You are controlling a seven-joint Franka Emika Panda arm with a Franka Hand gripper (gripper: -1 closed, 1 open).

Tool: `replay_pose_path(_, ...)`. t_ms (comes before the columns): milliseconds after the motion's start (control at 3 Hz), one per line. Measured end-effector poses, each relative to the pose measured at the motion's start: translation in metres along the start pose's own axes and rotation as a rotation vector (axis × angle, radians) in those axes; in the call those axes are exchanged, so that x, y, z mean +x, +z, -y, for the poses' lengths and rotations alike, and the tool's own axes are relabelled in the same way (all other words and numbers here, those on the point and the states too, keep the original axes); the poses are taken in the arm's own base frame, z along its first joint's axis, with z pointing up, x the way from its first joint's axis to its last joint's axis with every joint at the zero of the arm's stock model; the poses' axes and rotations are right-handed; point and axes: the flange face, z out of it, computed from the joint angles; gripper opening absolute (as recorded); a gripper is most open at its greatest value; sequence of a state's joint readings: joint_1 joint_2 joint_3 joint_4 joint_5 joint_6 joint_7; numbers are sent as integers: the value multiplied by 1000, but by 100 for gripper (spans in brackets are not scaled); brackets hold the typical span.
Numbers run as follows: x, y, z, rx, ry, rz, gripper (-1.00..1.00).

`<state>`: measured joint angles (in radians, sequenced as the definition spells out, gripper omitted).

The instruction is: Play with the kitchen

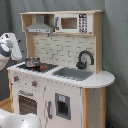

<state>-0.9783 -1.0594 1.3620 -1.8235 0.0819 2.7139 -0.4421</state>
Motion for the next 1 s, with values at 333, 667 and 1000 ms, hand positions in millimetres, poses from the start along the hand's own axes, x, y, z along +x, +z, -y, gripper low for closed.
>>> replay_pose_path(333, 1, 3, 9, 43, 82, 46, 100)
replay_pose_path(667, 3, 9, 20, 102, 181, 95, 100)
replay_pose_path(1000, 7, 18, 23, 161, 275, 136, 100)
